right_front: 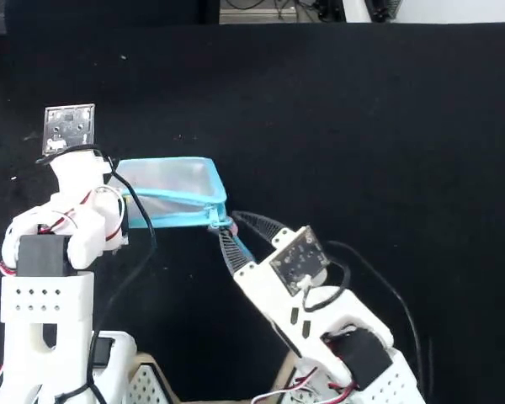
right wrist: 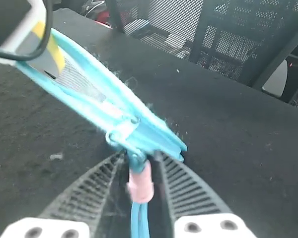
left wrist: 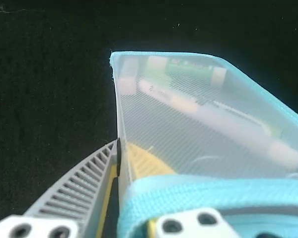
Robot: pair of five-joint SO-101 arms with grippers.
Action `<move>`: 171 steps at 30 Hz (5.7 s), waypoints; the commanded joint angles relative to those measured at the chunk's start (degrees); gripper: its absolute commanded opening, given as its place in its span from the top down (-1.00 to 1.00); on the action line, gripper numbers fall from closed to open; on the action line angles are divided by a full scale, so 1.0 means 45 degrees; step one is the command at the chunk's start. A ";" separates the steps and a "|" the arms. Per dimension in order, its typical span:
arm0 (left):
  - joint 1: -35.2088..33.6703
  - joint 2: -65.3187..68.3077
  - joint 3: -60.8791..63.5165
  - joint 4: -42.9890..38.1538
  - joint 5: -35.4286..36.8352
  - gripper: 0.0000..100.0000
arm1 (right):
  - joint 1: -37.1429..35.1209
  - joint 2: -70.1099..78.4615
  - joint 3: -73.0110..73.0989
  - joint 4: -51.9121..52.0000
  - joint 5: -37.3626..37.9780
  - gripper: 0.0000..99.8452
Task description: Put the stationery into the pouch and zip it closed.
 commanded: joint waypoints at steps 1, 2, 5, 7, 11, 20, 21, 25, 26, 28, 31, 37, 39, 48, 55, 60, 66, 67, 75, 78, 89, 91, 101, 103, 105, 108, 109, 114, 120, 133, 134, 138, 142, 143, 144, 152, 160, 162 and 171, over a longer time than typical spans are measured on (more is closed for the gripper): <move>0.0068 0.0039 -0.0166 -0.0059 -0.0059 0.94 | 0.0176 -0.0772 -0.1143 0.0527 0.0000 0.77; 0.0068 0.0039 -0.0166 -0.0059 -0.0059 0.94 | 0.0176 -0.0772 -0.1162 0.0527 0.0000 0.77; 0.0088 0.0039 -0.0166 -0.0059 -0.0059 0.94 | 0.0137 -0.0772 -0.1084 0.0488 0.0020 0.77; 0.0088 0.0039 -0.0166 -0.0059 -0.0059 0.94 | -0.0274 -0.0772 -0.1065 0.0527 0.0020 0.77; 0.0068 0.0039 -0.0166 -0.0059 -0.0059 0.94 | -0.1133 -0.0752 -0.1045 0.0625 0.0020 0.77; 0.0088 0.0039 -0.0166 -0.0059 -0.0059 0.94 | -0.1133 -0.0752 -0.0947 0.0547 0.0039 0.79; 0.0068 0.0039 -0.0166 -0.0059 -0.0059 0.94 | -0.1114 -0.0772 -0.0967 0.0547 0.0117 0.83; 0.0029 0.0039 -0.0166 -0.0059 -0.0059 0.94 | -0.1114 -0.0772 -0.1260 0.0664 0.1211 0.98; 0.0029 0.0039 -0.0166 -0.0059 -0.0059 0.94 | -0.1114 -0.0772 -0.1299 0.0840 0.1289 0.96; 0.0029 0.0039 -0.0166 -0.0059 -0.0059 0.94 | -0.1133 -0.0772 -0.1358 0.1055 0.1270 0.96; 0.0068 0.0039 -0.0166 -0.0059 -0.0059 0.94 | -0.1133 -0.0772 -0.1377 0.1074 0.1270 0.96; 0.0068 0.0039 -0.0166 -0.0059 -0.0059 0.94 | -0.1055 -0.0772 -0.1377 0.1035 0.1348 0.96; 0.0049 0.0039 -0.0166 -0.0059 -0.0059 0.94 | -0.0508 -0.0772 -0.1377 0.0977 0.1348 0.96; 0.0107 0.0039 -0.0166 -0.0059 -0.0059 0.94 | 0.0547 -0.0752 -0.1416 0.0410 0.1309 0.96; 0.0107 0.0039 -0.0166 -0.0059 -0.0059 0.94 | 0.0527 -0.0674 -0.1397 0.0352 0.1270 0.96; 0.0107 0.0039 -0.0166 -0.0059 -0.0059 0.94 | -0.0527 -0.0674 -0.1123 0.0430 0.1348 0.96; 0.0107 0.0039 -0.0166 -0.0059 -0.0059 0.94 | -0.0645 -0.0654 -0.1006 0.0449 0.1289 0.82; 0.0107 0.0039 -0.0166 -0.0059 -0.0059 0.94 | -0.0645 -0.0654 -0.1006 0.0449 0.1270 0.82; 0.0107 0.0039 -0.0166 -0.0059 -0.0059 0.94 | -0.0703 -0.0654 -0.0557 0.0215 0.1270 0.85; 0.0107 0.0039 -0.0166 -0.0059 -0.0059 0.94 | -0.0625 -0.0654 -0.0381 -0.0137 0.1328 0.85; 0.0107 0.0039 -0.0166 -0.0059 -0.0059 0.94 | -0.0664 -0.0654 -0.0400 -0.0117 0.1328 0.87; 0.0107 0.0039 -0.0166 -0.0039 -0.0059 0.94 | -0.0586 -0.0752 -0.0400 -0.0117 0.1368 0.96; 0.0107 0.0039 -0.0264 -0.0039 -0.0059 0.94 | 0.1309 -0.0361 -0.2882 0.1211 0.1895 0.98; 0.0107 0.0020 -0.0303 -0.0020 -0.0059 0.94 | 0.1309 0.0264 -0.3077 0.1035 0.1895 0.98; 0.0107 0.0020 -0.0537 0.0000 -0.0078 0.94 | 0.1309 0.1280 -0.3448 0.0762 0.1895 0.98; 0.0049 0.0020 -0.1123 0.0020 -0.0078 0.94 | 0.1309 0.3409 -0.4933 0.0879 0.1895 0.98; 0.0029 0.0020 -0.1397 0.0039 -0.0078 0.94 | 0.1309 0.4171 -0.5675 0.1133 0.1895 0.98; 0.0010 0.0039 -0.2354 0.0020 -0.0078 0.93 | 0.1309 0.8313 -1.0188 0.3516 0.1895 0.98; 0.0107 0.0039 -0.2803 -0.0078 -0.0078 0.93 | 0.1289 1.2923 -1.4193 0.5470 0.1895 0.98; 0.0010 0.0039 -0.2061 -0.0039 0.0000 0.93 | 0.0645 1.4115 -1.4369 0.6388 0.1797 0.98; 0.0010 0.0039 -0.2022 -0.0039 0.0000 0.93 | 0.0430 1.4115 -1.4037 0.6154 0.1797 0.98; 0.0010 0.0039 -0.1885 0.0039 0.0000 0.93 | 0.0059 1.4056 -1.3040 0.5177 0.1797 0.98; 0.0010 0.0039 -0.1748 0.0313 -0.0020 0.93 | 0.0039 1.4076 -1.2396 0.4591 0.1797 0.98; 0.0010 0.0039 -0.1748 0.0352 -0.0020 0.93 | 0.0039 1.4037 -1.2317 0.4591 0.1797 0.97; 0.0010 0.0039 -0.1748 0.0352 -0.0020 0.93 | 0.0039 1.4037 -1.2298 0.4591 0.1817 0.97; 0.0010 0.0039 -0.1748 0.0371 -0.0059 0.93 | -0.0723 1.4017 -1.2337 0.5509 0.1817 0.81; -0.1397 0.0039 -0.1788 0.0293 -0.0059 0.93 | -0.1524 1.4017 -1.3138 0.6271 0.1797 0.76; -0.1495 0.0039 -0.1788 0.0293 -0.0059 0.93 | -0.1543 1.4017 -1.3802 0.6896 0.1797 0.76; -0.1475 0.0039 -0.1768 0.0313 -0.0020 0.93 | -0.1543 1.4017 -1.3509 0.7189 0.1797 0.76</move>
